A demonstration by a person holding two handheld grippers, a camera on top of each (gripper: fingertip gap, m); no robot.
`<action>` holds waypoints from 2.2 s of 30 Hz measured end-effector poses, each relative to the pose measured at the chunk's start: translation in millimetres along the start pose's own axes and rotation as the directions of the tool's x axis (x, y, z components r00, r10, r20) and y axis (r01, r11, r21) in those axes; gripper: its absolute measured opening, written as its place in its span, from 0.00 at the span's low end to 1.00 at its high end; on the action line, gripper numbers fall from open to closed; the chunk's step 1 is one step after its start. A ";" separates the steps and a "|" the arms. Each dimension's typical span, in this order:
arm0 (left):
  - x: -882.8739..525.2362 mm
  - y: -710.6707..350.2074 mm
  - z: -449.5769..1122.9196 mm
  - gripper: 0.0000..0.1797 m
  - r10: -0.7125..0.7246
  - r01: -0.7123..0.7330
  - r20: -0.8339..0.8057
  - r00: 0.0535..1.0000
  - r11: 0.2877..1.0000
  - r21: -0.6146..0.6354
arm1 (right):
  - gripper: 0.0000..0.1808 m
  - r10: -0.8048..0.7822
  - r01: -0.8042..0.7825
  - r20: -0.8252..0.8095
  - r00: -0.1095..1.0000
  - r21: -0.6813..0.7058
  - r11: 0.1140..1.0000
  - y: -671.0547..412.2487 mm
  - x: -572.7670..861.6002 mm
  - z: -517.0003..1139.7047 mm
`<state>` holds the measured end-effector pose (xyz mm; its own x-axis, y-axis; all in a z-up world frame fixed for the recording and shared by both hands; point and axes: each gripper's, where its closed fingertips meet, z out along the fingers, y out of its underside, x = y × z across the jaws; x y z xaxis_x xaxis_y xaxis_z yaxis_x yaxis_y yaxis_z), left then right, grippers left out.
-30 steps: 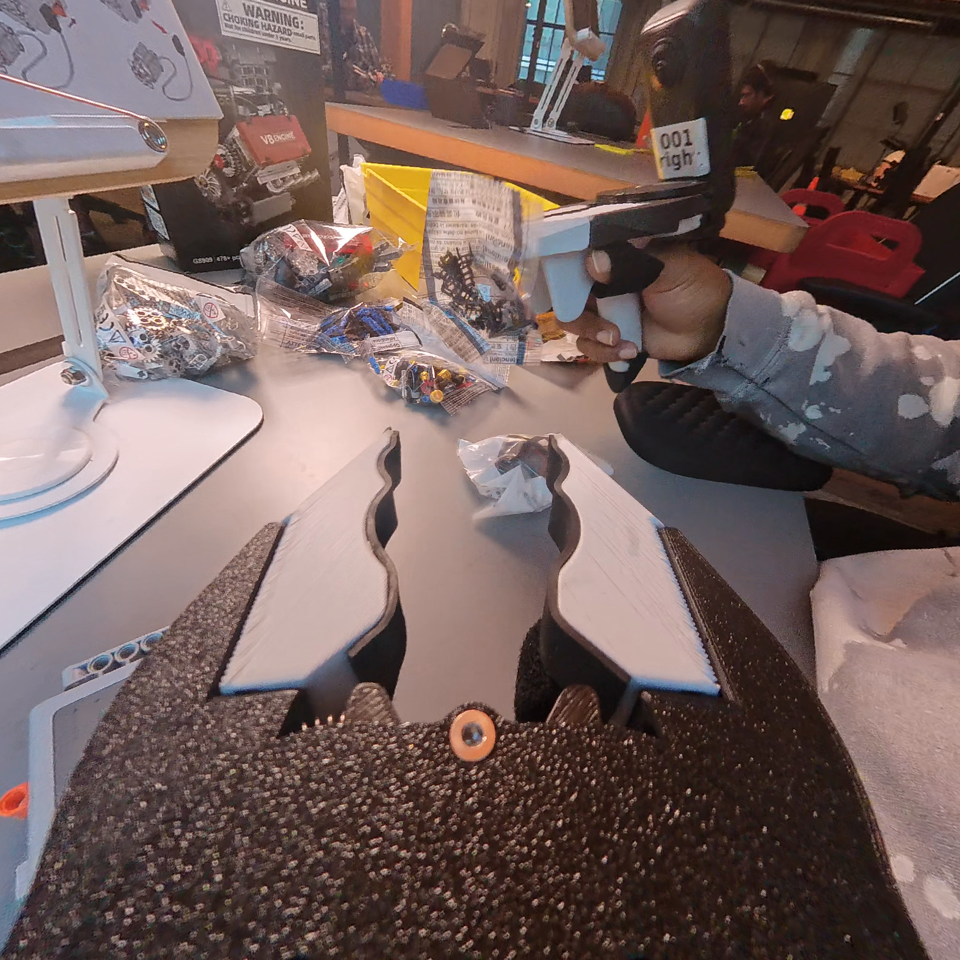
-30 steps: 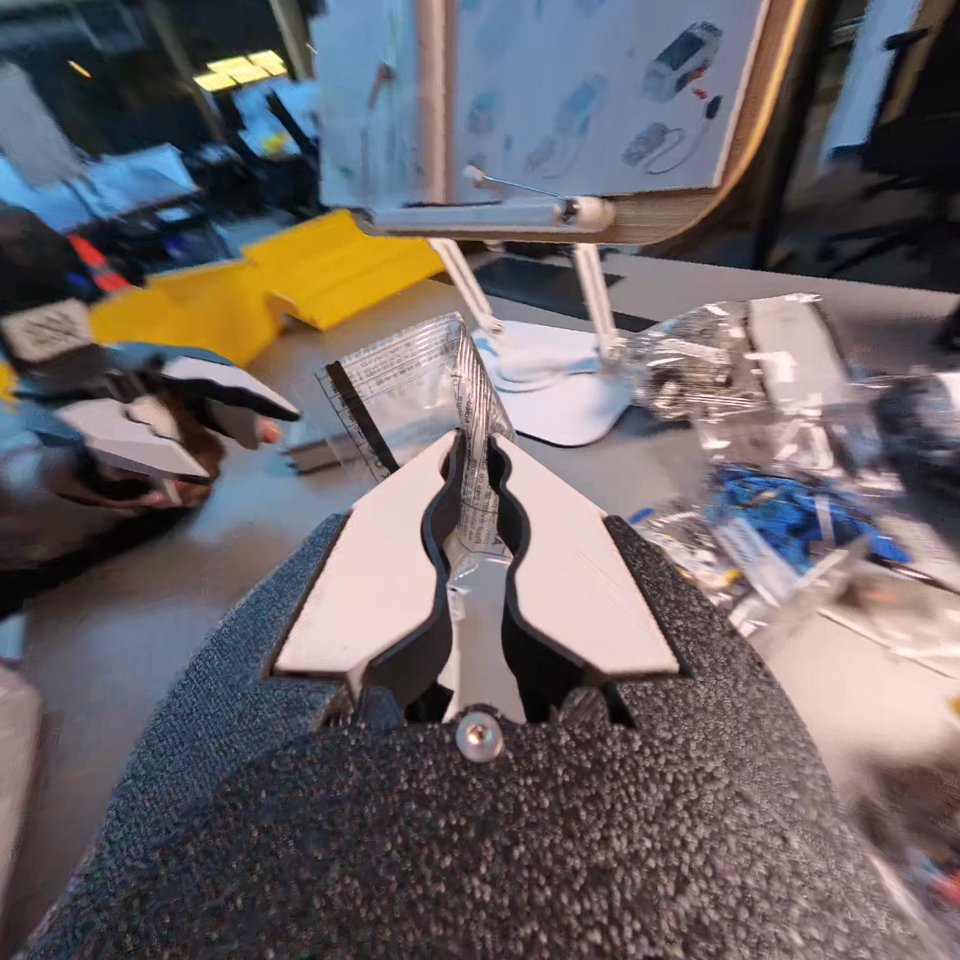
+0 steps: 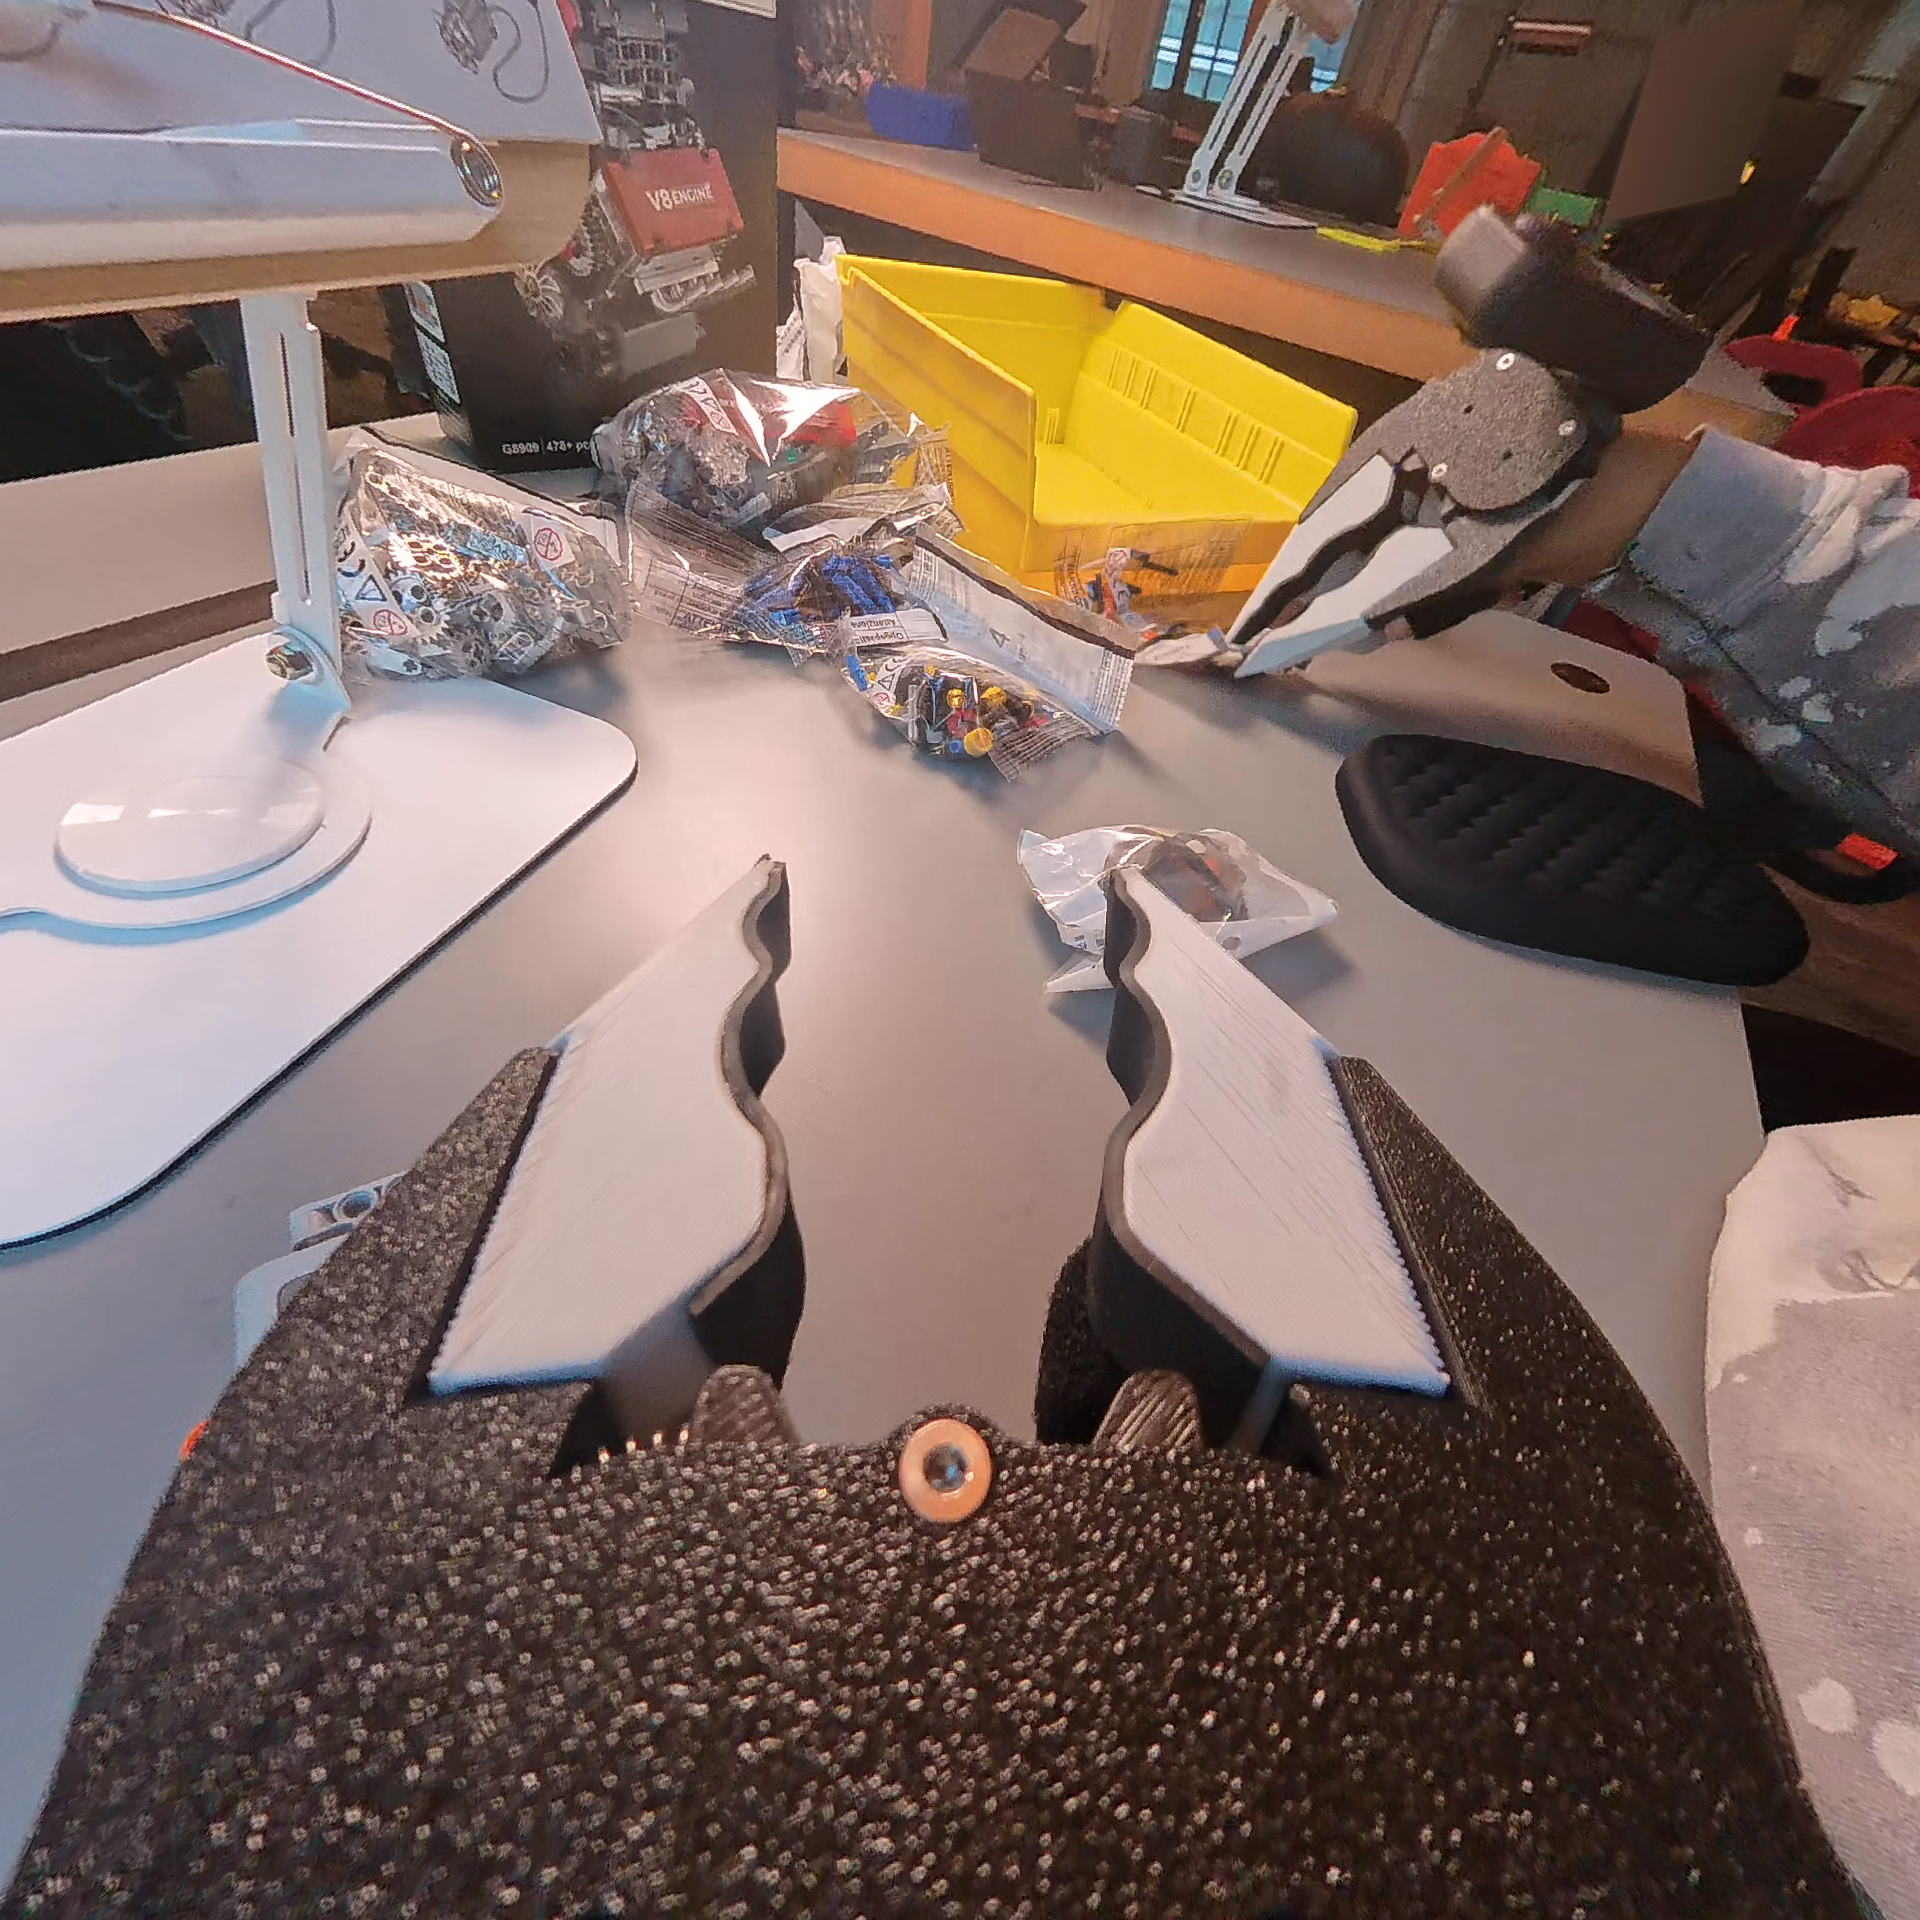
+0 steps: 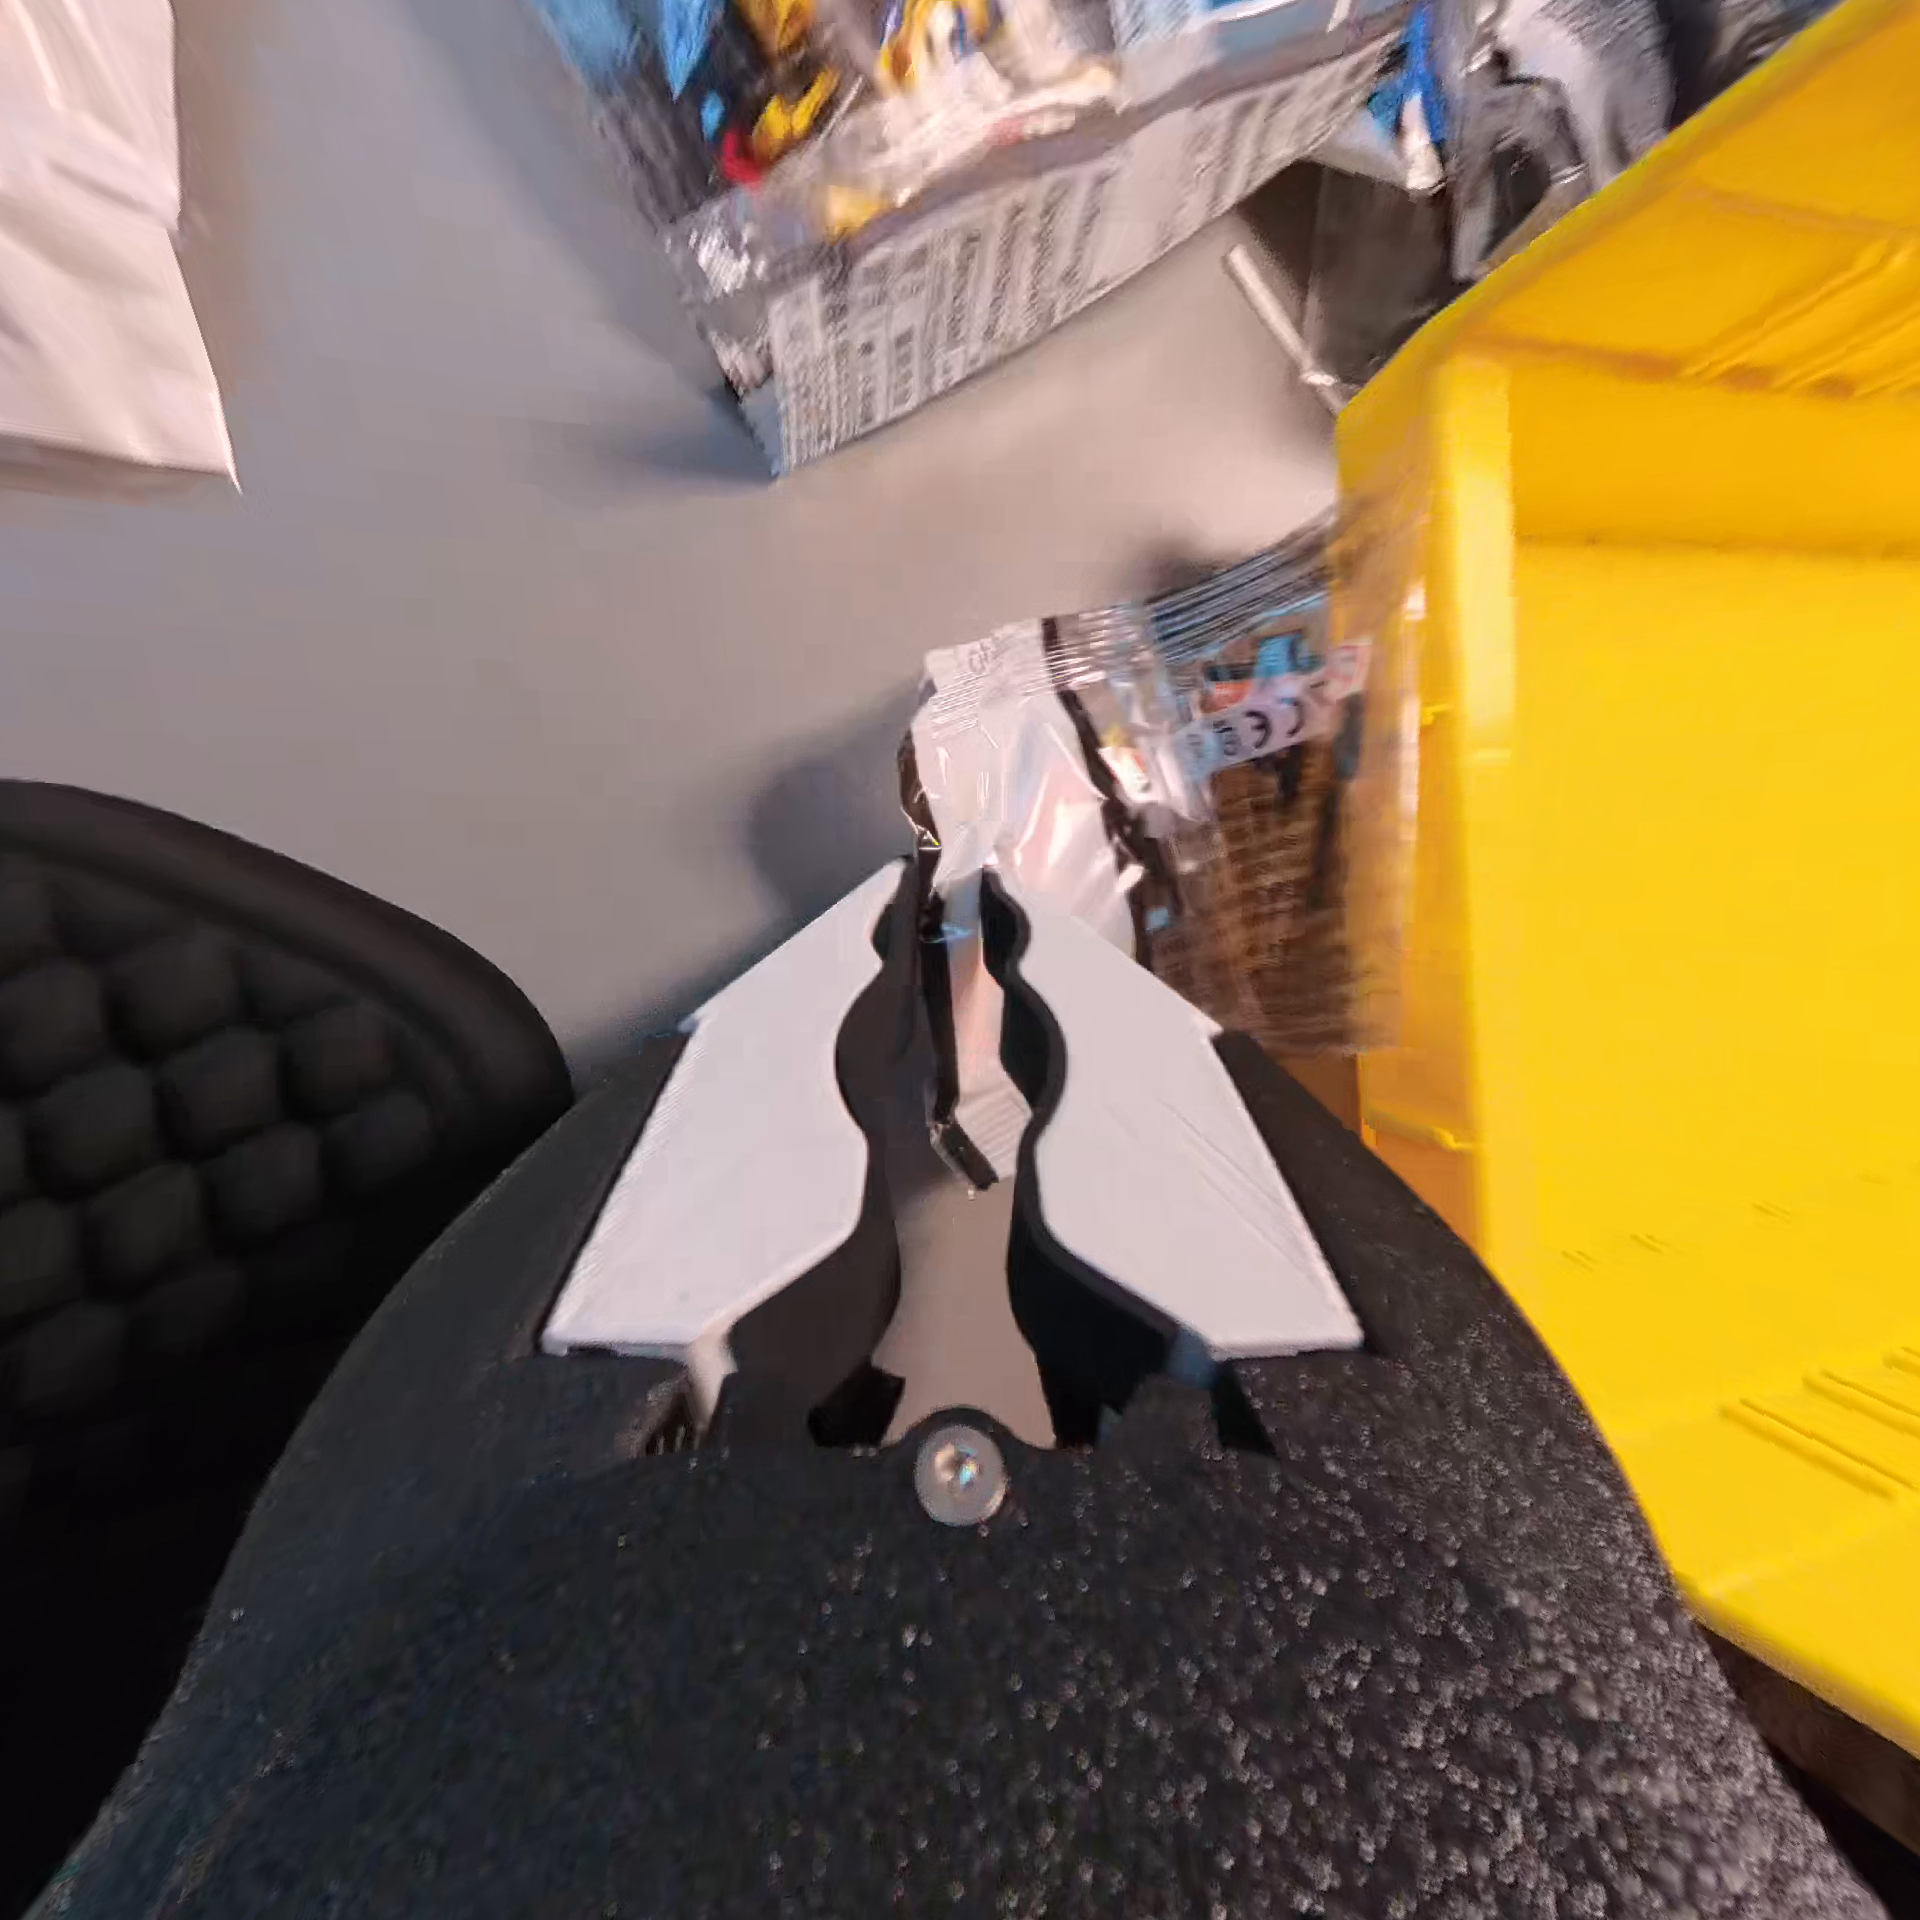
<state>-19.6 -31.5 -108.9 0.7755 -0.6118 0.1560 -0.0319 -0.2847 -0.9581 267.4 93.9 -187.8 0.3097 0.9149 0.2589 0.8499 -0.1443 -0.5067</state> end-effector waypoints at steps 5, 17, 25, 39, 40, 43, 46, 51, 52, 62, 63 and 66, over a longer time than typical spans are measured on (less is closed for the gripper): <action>-0.8 -0.1 -1.2 0.32 -0.002 0.002 0.003 1.000 1.000 -0.001 | 0.02 0.324 -0.494 0.394 0.860 0.483 0.723 -73.9 18.0 -72.2; 0.5 -1.6 -3.1 0.32 -0.003 0.003 -0.003 1.000 1.000 0.000 | 0.02 0.300 -0.534 0.469 0.831 0.522 0.665 -69.4 18.0 -95.4; 0.6 -1.5 -3.3 0.32 0.000 0.000 -0.002 1.000 1.000 -0.002 | 0.25 0.073 -0.094 0.214 0.974 0.088 0.992 -29.9 -16.7 -34.9; -9.1 2.1 -5.3 0.31 0.004 -0.003 0.029 1.000 1.000 -0.015 | 0.36 -0.092 0.088 -0.065 0.994 -0.071 0.994 -177.5 172.8 38.2; -11.5 2.3 -6.4 0.31 0.004 -0.003 0.036 0.999 1.000 -0.015 | 0.39 -0.110 0.104 -0.036 0.993 -0.130 0.986 -177.8 177.3 54.4; -17.6 0.2 -10.1 0.31 -0.012 0.012 0.047 0.999 1.000 -0.001 | 0.47 -0.091 0.102 0.051 0.995 -0.293 0.951 -171.3 184.4 95.9; -22.1 -1.0 -12.7 0.31 -0.033 0.032 0.049 0.998 0.999 0.010 | 0.45 -0.129 0.145 0.068 0.989 -0.411 0.900 -160.4 191.9 122.1; -22.5 -2.9 -14.5 0.31 -0.055 0.054 0.032 0.998 0.998 0.021 | 0.23 -0.121 0.162 0.131 0.984 -0.376 0.913 -169.1 197.1 120.8; -21.9 -3.0 -14.3 0.31 -0.058 0.057 0.027 0.998 0.998 0.021 | 0.23 -0.100 0.149 0.150 0.984 -0.358 0.922 -171.0 198.7 114.7; -17.8 -4.6 -16.3 0.31 -0.041 0.040 0.019 0.999 0.999 0.016 | 0.23 0.115 -0.148 0.452 0.885 0.037 0.988 -221.3 193.5 4.2; -17.1 -5.6 -17.1 0.31 -0.035 0.035 0.019 0.999 0.999 0.017 | 0.23 0.126 -0.193 0.501 0.856 0.084 0.977 -222.6 188.9 -9.7; -14.4 -10.5 -20.7 0.31 -0.014 0.013 0.022 1.000 0.999 0.029 | 0.23 0.104 -0.364 0.679 0.727 0.252 0.897 -223.5 168.5 -55.6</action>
<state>-43.5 -35.0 -96.2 0.7894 -0.5915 0.1642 -0.0033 -0.2716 -0.9624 153.3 259.4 14.8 0.0247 0.9059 -0.4229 0.5419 -0.3676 -0.7558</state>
